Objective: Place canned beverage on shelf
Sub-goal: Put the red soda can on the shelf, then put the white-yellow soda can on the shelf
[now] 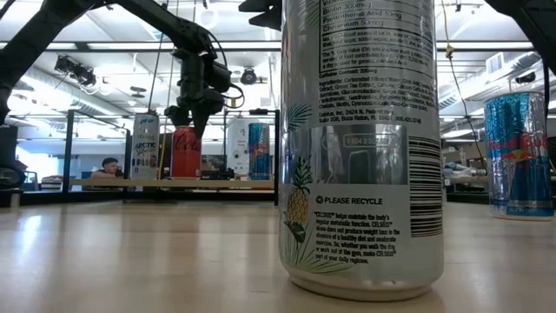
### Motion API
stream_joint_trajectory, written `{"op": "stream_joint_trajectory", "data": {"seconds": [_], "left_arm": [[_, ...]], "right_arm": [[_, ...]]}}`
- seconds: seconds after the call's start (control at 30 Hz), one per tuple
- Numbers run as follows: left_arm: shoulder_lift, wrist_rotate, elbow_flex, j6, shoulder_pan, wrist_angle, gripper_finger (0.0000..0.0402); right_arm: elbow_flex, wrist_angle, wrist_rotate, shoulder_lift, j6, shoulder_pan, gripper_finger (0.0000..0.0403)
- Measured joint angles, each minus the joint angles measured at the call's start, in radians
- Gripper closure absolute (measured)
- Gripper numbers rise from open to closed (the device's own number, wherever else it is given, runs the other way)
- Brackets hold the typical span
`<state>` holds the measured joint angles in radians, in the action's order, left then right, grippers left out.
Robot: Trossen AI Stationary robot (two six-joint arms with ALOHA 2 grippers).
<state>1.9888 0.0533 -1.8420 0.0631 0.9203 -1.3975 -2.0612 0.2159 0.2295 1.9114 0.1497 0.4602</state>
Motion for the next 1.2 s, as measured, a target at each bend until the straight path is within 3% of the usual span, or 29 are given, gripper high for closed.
{"op": "stream_joint_trajectory", "data": {"seconds": [0.13,0.3,0.67,1.2], "left_arm": [[0.0,0.001,0.0,-0.006,0.0,0.0,0.0079],[0.013,-0.002,0.009,0.009,0.0,-0.005,0.0012],[-0.006,-0.005,0.004,0.001,-0.005,0.015,0.0042],[-0.203,0.049,0.001,0.001,-0.025,0.012,0.0042]], "right_arm": [[0.0,0.0,0.0,0.0,0.0,0.0,0.008],[0.0,0.0,0.0,0.0,0.0,0.0,0.008],[0.0,0.0,0.0,0.0,0.0,0.0,0.008],[0.0,-0.001,0.0,0.0,0.0,0.0,0.008]]}}
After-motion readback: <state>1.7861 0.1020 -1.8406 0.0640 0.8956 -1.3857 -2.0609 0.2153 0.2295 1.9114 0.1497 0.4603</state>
